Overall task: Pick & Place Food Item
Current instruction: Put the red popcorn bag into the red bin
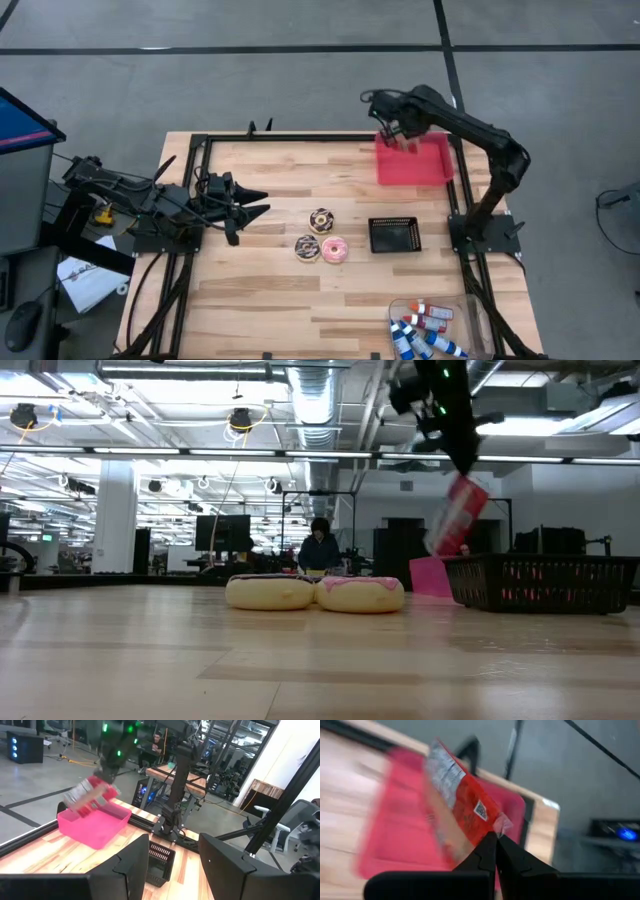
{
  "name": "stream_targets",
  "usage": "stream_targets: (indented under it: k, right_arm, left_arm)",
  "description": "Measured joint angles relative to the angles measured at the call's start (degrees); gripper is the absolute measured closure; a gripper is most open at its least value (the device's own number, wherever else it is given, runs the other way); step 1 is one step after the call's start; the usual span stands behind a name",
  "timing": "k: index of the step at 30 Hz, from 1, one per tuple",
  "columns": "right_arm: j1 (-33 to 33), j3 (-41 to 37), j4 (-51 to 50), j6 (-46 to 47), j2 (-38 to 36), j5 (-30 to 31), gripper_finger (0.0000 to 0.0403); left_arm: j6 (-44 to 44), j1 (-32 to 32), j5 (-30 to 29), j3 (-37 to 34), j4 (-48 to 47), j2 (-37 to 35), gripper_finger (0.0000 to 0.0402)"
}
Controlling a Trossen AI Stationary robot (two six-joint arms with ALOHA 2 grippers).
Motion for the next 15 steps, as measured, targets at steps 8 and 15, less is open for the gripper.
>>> stream_targets:
  k: [8, 15]
  right_arm:
    - [-3.5, -21.2, 2.2, 6.2, -10.5, 0.8, 0.0403]
    - [-4.1, -28.6, 5.3, 9.0, -19.3, 0.7, 0.0403]
  left_arm:
    - [0.0, -0.1, 0.3, 0.0, -0.1, 0.0, 0.0234]
    - [-0.2, -0.1, 1.2, 0.0, -0.5, 0.0, 0.0234]
